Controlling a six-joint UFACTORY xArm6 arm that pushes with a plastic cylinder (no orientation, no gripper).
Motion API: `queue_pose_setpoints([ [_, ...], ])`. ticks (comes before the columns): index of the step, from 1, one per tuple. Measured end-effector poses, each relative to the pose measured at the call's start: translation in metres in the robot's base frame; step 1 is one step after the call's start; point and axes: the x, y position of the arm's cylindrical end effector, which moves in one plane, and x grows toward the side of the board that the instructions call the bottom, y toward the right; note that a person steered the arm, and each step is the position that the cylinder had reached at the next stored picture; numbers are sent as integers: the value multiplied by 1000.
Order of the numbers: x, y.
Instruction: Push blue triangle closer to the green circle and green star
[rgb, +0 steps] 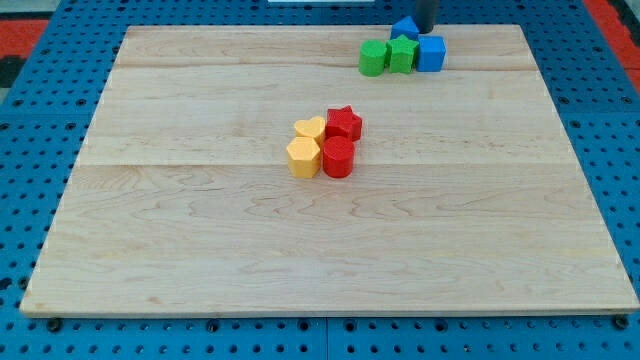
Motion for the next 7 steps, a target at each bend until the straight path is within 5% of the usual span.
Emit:
queue_pose_setpoints([
  [2, -11, 18],
  [5, 6, -95],
  [7, 17, -87],
])
